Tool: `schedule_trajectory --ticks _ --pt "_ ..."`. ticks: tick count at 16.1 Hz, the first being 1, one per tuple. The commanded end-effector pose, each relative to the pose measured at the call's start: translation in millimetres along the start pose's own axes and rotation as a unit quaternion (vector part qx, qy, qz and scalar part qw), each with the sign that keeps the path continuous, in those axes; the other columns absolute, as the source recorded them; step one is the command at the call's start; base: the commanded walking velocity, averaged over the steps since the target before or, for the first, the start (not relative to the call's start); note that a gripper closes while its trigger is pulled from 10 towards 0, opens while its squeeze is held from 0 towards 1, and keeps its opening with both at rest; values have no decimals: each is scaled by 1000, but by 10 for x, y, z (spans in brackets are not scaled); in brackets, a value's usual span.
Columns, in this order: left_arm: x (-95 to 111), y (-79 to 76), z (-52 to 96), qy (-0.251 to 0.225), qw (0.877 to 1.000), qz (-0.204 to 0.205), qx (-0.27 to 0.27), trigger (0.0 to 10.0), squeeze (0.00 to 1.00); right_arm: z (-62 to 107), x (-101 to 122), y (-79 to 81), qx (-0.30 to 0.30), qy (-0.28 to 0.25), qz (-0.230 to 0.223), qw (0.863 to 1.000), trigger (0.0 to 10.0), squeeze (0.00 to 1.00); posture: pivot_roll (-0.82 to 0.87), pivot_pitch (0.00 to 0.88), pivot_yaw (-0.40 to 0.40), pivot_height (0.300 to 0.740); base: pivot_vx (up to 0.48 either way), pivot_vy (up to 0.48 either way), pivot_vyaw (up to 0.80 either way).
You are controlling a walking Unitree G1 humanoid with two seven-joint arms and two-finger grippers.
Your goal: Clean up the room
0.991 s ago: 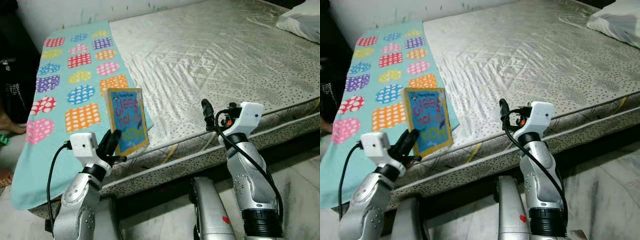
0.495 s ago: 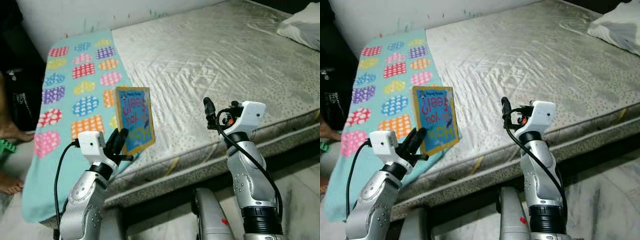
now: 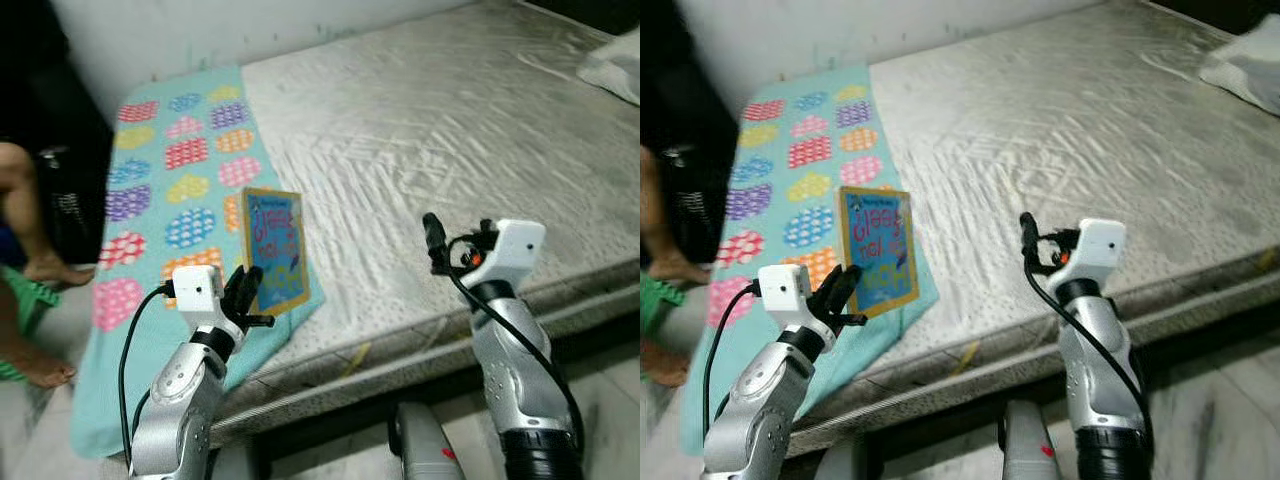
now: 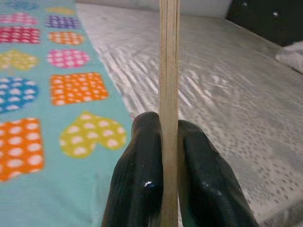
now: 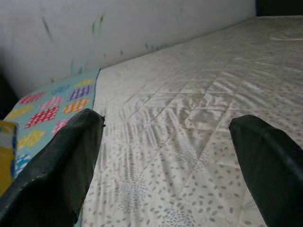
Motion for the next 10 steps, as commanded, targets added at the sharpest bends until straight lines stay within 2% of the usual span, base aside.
schedule_trajectory --ticks 1,8,10 --pt "101 36 -15 -20 1000 -14 6 10000 0 -21 123 69 13 -30 -2 999 10000 0 -211 0 147 663 0 0 0" --pt "98 58 -30 -20 999 -23 20 10000 0 -42 125 41 2 -31 2 1000 10000 0 -211 0 151 738 0 0 0" --pt "77 44 -36 -15 1000 -25 10 10000 0 -43 103 -11 -16 -23 6 1000 10000 0 -213 0 153 740 0 0 0"
Point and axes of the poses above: a point about 5 cm out from each wrist's last joint towards the gripper, its own z axis pointing back from the gripper into the wrist, its own x axis along the axis of the wrist's last joint, y = z × x, the point moved 1 cm from there along -z, pointing out of the wrist towards the gripper, and after that the axes turned 5 degrees about z, right-handed, at the moved point
